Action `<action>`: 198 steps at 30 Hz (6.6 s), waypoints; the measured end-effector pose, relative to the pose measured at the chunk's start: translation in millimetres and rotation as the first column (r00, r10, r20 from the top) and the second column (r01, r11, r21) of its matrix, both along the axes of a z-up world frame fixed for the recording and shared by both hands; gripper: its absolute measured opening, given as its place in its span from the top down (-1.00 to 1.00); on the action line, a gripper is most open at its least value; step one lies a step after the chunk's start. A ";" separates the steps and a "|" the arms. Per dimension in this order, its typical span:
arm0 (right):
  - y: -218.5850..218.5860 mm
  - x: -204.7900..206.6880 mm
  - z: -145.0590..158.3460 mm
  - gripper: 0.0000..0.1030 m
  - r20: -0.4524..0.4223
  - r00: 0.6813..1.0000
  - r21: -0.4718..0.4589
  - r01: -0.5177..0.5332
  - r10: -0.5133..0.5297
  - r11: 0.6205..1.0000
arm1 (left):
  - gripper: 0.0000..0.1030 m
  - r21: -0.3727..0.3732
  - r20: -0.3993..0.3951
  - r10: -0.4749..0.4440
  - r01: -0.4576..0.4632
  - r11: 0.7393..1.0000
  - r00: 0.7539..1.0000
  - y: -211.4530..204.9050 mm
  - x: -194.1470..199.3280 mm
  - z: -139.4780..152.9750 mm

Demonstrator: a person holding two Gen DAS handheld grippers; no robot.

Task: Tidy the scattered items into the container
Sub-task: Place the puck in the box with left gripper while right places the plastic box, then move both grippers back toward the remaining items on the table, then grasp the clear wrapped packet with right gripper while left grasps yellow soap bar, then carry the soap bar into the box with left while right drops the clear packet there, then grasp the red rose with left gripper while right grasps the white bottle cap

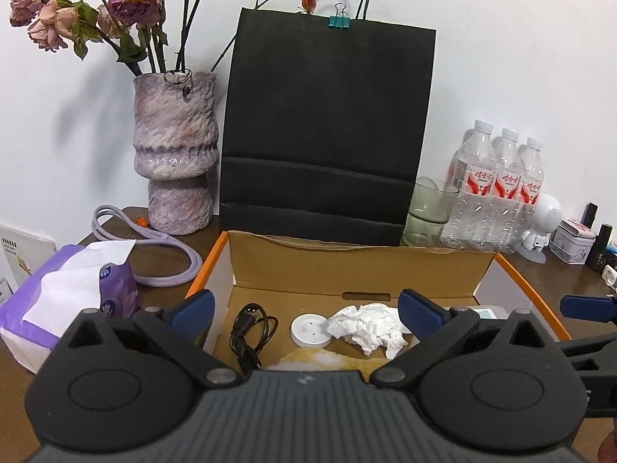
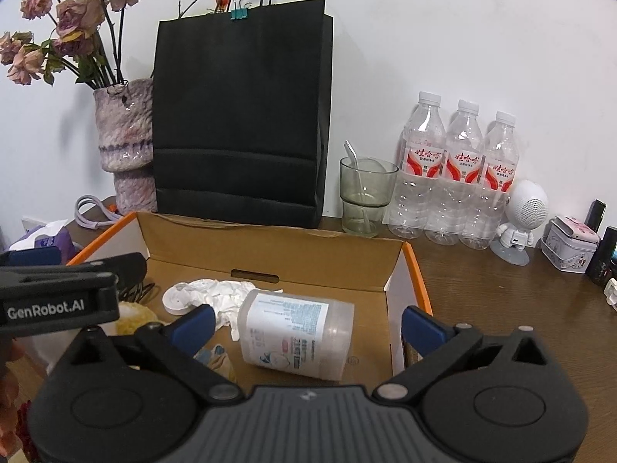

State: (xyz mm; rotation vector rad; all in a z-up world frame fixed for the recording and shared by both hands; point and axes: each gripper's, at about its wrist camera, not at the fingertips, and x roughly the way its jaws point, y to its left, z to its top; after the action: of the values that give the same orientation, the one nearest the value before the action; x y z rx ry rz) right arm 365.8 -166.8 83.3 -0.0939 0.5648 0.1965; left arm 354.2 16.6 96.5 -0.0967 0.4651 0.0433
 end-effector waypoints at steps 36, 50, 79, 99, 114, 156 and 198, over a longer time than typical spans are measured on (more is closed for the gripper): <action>-59.0 -201.8 -44.3 -1.00 -0.128 0.992 0.005 0.011 -0.010 1.000 | -1.00 0.039 -0.142 -0.002 0.008 0.999 0.990 71.0 -206.0 -29.7; -43.3 -256.5 -66.8 0.37 -0.117 0.989 0.028 -0.089 0.092 0.996 | -1.00 -0.016 -0.144 -0.013 0.011 1.000 0.989 86.0 -260.7 -38.4; -45.4 -187.4 -57.3 0.73 -0.090 0.994 0.076 -0.058 0.065 0.995 | 0.20 0.063 -0.197 -0.082 0.096 0.993 0.977 50.3 -168.5 -67.2; -38.2 -163.5 -4.2 0.72 0.066 0.994 0.129 -0.094 0.086 0.987 | 0.58 0.002 0.098 -0.133 0.133 0.991 0.986 43.7 -181.1 14.2; -5.3 -69.0 24.6 0.72 0.105 0.989 0.154 -0.117 0.102 0.981 | 0.58 -0.078 0.136 -0.155 0.167 0.983 0.979 10.3 -74.6 25.3; -4.4 -42.0 17.6 -1.00 0.014 0.997 0.077 -0.075 0.074 0.994 | -1.00 0.011 0.042 -0.031 0.030 0.999 0.999 12.3 -49.2 18.4; -38.2 -92.3 -55.7 -0.94 -0.108 0.994 0.020 -0.027 0.029 0.999 | -1.00 0.044 -0.165 -0.042 0.050 0.998 0.985 64.6 -120.0 -52.2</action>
State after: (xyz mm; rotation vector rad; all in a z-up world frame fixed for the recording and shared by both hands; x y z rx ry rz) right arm 273.5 -205.1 27.6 -0.0733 0.6696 0.2350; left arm 234.2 81.3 44.3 -0.0351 0.6307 0.0173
